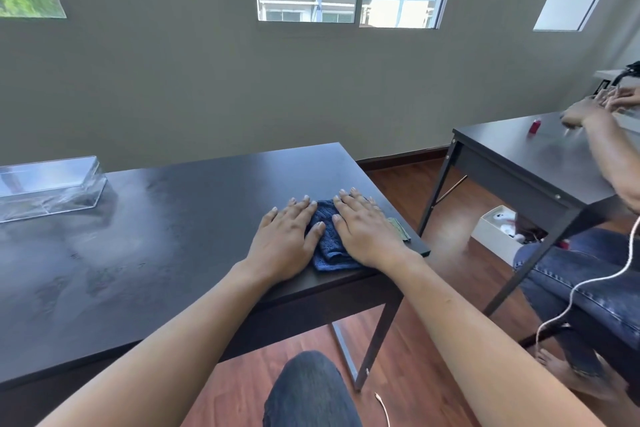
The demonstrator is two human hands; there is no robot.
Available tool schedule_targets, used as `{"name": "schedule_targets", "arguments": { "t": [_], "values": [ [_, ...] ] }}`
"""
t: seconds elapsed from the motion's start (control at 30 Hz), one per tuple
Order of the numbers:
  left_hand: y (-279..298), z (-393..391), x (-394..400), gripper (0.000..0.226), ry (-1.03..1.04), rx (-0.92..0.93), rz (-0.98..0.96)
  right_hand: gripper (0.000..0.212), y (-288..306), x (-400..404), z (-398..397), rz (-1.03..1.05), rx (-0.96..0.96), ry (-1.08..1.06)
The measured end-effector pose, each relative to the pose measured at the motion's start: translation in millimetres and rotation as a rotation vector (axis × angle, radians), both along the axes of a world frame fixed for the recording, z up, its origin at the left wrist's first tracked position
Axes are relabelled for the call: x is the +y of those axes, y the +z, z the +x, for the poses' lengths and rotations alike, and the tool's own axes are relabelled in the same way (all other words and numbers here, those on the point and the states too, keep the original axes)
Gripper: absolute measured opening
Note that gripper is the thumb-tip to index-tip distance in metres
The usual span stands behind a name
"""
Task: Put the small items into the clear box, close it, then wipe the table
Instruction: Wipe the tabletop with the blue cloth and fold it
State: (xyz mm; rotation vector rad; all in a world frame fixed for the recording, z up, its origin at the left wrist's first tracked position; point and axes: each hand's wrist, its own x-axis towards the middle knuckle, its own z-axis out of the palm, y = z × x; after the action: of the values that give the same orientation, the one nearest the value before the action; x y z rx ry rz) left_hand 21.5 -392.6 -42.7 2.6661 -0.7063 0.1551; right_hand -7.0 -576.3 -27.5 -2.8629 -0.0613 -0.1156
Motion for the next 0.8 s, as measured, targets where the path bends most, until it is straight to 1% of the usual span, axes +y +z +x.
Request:
{"name": "schedule_targets", "arguments": {
  "t": [0.57, 0.73, 0.8],
  "values": [
    [5.6, -3.2, 4.3, 0.064, 0.016, 0.012, 0.039, 0.058, 2.6, 3.9, 1.0, -0.015, 0.037, -0.041],
    [8.8, 1.4, 39.2, 0.065, 0.069, 0.002, 0.043, 0.057, 6.0, 17.3, 2.6, -0.004, 0.017, -0.091],
    [8.7, 4.6, 61.6, 0.065, 0.108, 0.006, 0.047, 0.056, 4.2, 26.3, 4.1, 0.01, -0.028, -0.091]
  ]
}}
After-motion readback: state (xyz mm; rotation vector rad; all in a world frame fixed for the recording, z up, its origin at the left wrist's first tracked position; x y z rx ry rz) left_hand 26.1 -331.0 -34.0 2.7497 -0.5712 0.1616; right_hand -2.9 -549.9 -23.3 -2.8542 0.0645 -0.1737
